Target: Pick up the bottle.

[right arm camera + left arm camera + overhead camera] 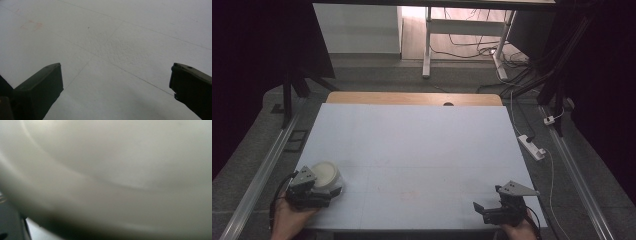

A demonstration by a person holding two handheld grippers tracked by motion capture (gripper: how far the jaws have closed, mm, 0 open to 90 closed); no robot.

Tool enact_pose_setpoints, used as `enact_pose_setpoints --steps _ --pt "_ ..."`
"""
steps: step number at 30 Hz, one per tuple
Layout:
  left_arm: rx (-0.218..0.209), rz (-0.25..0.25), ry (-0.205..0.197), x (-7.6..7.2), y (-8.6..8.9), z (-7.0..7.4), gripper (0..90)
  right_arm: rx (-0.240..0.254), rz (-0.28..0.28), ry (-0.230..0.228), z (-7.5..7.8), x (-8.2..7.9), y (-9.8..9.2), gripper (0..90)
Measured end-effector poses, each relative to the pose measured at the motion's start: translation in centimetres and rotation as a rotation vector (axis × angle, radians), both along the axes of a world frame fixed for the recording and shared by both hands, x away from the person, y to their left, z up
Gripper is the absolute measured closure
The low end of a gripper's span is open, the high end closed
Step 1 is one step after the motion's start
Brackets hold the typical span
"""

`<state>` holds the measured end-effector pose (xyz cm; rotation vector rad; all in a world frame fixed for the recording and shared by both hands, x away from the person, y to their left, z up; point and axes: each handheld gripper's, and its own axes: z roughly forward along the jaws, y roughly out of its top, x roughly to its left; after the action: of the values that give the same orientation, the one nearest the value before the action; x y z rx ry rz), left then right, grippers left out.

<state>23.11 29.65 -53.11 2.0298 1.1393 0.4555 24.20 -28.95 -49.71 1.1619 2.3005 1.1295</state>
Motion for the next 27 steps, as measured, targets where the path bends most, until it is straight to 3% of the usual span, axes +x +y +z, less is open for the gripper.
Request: enact_pose_setpoints --steps 19,27 --pt "0.000 0.014 0.034 0.12 -0.14 0.39 7.4 -0.001 0.004 -0.001 0.00 -0.01 0.04 0.0" --pt "0.006 0.009 0.030 0.06 -0.30 0.64 7.4 -0.004 0.004 0.000 0.01 -0.01 0.06 0.0"
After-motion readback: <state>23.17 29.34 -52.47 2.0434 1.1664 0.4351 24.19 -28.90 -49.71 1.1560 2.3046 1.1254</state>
